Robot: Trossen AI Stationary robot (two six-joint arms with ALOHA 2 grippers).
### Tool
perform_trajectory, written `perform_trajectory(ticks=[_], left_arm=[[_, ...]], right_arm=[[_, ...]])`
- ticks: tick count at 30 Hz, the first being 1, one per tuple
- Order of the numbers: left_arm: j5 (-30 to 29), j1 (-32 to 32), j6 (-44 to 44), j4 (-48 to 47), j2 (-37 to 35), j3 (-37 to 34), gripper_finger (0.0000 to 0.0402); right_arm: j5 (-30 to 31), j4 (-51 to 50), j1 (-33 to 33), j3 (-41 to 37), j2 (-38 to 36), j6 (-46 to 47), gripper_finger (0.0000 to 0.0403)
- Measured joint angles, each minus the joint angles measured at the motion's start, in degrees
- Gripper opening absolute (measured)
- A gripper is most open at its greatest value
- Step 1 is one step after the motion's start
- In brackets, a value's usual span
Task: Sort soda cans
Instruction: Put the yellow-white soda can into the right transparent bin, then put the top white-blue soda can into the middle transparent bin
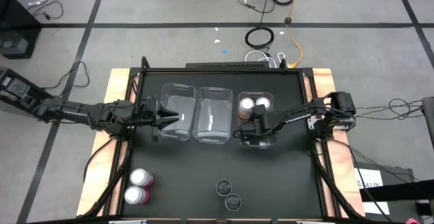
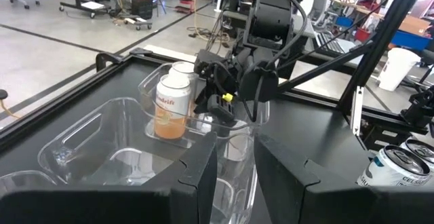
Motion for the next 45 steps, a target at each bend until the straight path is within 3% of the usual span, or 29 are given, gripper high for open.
perform_trajectory(ticks=[13,22,29,35,41,45], left_arm=[[0.00,-0.01,0.00,-0.01,0.02,0.00,0.0109],[0.00,0.00,0.00,0.00,0.01,0.00,0.0109],[0.00,-0.02,0.00,0.00,0.00,0.00,0.0109],[0.00,-0.01,0.00,-0.02,0.01,0.00,0.0109],[0.00,-0.02,0.00,0.00,0.00,0.00,0.0109],[0.00,-0.01,0.02,-0.01,0.01,0.00,0.0109]], right_arm=[[-3.27,0.44,2.40,-0.50,-3.14,-0.01,0.0134],[-3.27,-8.55,5.35,4.44,-11.02,-0.03,0.0134],[-3.21,-16.72,9.80,9.75,-17.93,-3.51,0.0134],[-5.17,-17.87,14.55,11.02,-23.43,-3.42,0.0134],[-12.31,-17.87,18.48,11.02,-25.00,-3.02,0.0134],[-10.29,-16.16,22.65,11.00,-25.00,-2.55,0.0131]])
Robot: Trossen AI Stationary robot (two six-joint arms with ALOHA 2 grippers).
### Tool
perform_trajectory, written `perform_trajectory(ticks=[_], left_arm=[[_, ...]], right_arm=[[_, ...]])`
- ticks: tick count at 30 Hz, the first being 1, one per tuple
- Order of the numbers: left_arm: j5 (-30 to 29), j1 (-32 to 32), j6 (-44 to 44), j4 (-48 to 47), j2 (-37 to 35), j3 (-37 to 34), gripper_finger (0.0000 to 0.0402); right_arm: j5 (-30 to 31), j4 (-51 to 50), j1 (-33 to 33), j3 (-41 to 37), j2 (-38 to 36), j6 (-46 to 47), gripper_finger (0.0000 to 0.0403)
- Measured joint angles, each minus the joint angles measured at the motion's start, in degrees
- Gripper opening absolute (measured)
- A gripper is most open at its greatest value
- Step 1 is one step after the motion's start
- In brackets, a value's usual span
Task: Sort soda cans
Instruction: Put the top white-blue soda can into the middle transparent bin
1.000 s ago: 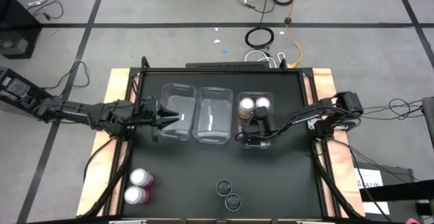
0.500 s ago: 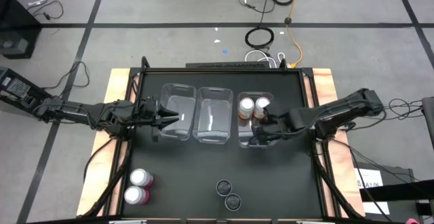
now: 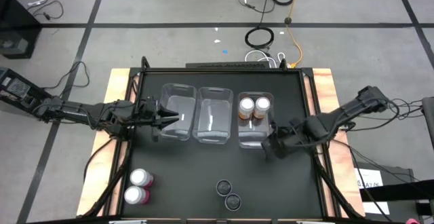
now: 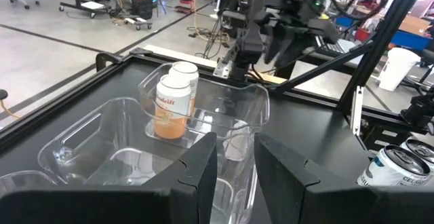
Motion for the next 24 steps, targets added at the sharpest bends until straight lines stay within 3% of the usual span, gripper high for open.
perform_trajectory(ticks=[4,10,18,24], left_arm=[[0.00,0.01,-0.01,0.00,0.00,0.00,0.0109],[0.00,0.01,-2.63,-0.01,-0.01,0.00,0.0109],[0.57,0.01,-4.59,0.04,-0.01,0.00,0.0109],[3.28,-0.02,-4.43,0.09,0.01,0.00,0.0109]], right_arm=[[3.68,1.73,4.50,0.00,0.00,1.32,0.0098],[7.42,3.68,9.89,0.00,0.00,1.45,0.0010],[18.89,5.09,16.55,0.00,0.00,1.19,0.0002],[20.23,5.36,20.32,0.00,0.00,4.37,0.0001]])
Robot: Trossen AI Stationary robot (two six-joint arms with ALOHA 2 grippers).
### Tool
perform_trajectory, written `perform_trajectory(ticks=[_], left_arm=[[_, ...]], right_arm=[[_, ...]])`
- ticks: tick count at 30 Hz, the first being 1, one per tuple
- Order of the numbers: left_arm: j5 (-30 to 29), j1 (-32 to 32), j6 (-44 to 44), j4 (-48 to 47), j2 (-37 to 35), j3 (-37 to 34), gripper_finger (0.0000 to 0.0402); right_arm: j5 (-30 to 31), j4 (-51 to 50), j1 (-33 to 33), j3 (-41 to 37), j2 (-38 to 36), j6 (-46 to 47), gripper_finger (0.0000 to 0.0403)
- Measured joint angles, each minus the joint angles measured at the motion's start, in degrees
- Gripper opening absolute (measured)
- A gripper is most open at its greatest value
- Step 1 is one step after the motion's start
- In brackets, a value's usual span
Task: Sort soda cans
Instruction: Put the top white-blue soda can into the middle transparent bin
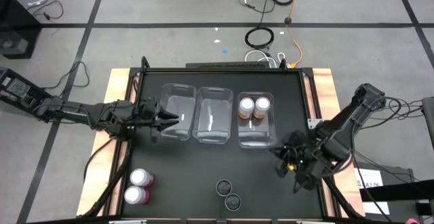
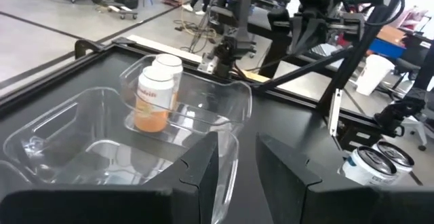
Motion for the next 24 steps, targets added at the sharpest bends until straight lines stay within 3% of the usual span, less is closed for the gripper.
perform_trajectory(ticks=[11,13,19,24], left_arm=[[0.11,0.00,0.17,-0.01,0.00,0.00,0.0109],[-0.02,0.00,1.82,-0.01,0.01,0.00,0.0109],[-0.23,0.00,2.83,-0.06,0.00,0.00,0.0109],[-0.28,0.00,2.87,-0.06,0.06,0.00,0.0109]], right_arm=[[13.98,0.72,5.51,0.00,0.00,4.10,0.0001],[12.89,0.78,5.49,0.00,0.00,3.11,0.0001],[1.64,0.86,4.62,0.00,0.00,2.71,0.0000],[2.54,1.01,3.77,0.00,0.15,2.45,0.0000]])
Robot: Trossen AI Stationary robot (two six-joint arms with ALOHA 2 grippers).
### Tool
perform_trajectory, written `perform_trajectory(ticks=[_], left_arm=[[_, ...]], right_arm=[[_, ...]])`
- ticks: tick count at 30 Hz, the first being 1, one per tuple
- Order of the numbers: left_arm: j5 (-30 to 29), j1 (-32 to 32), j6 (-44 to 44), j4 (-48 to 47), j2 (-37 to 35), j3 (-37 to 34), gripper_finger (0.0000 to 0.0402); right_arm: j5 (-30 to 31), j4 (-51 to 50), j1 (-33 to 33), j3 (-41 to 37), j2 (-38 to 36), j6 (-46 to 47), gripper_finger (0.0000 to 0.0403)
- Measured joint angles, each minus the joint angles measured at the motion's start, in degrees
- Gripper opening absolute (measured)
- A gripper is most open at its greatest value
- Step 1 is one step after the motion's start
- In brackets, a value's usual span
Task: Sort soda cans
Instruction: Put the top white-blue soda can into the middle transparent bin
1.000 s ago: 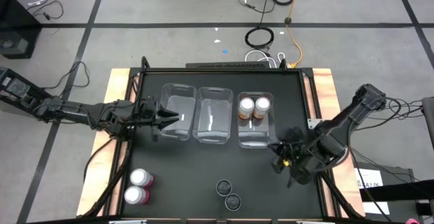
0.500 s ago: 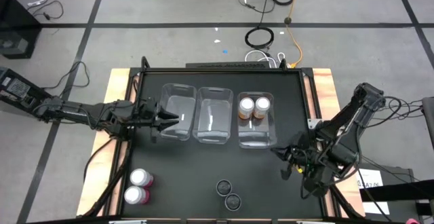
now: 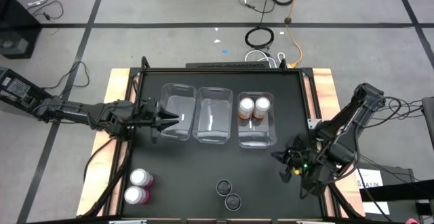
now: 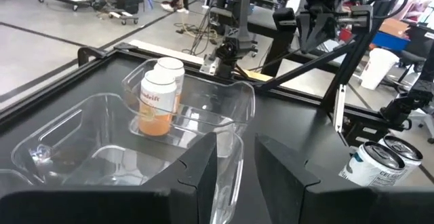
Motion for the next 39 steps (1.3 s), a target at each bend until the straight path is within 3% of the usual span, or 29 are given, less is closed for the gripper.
perform_trajectory(ticks=[6,14,20,39], left_arm=[[-0.07,0.00,0.40,-0.01,1.88,0.00,0.0128],[-0.28,0.00,0.41,0.33,7.37,0.00,0.0201],[-0.44,0.00,0.44,7.89,11.32,0.00,0.0247],[-0.42,0.00,0.03,12.06,12.43,0.00,0.0251]], right_arm=[[1.11,0.04,-0.99,-0.02,1.38,-1.32,0.0000],[0.75,1.68,-1.12,-0.04,4.55,-1.31,0.0000],[0.51,2.89,-1.10,-0.04,6.65,-1.31,0.0000],[0.45,3.78,-1.10,-0.04,8.93,-1.31,0.0000]])
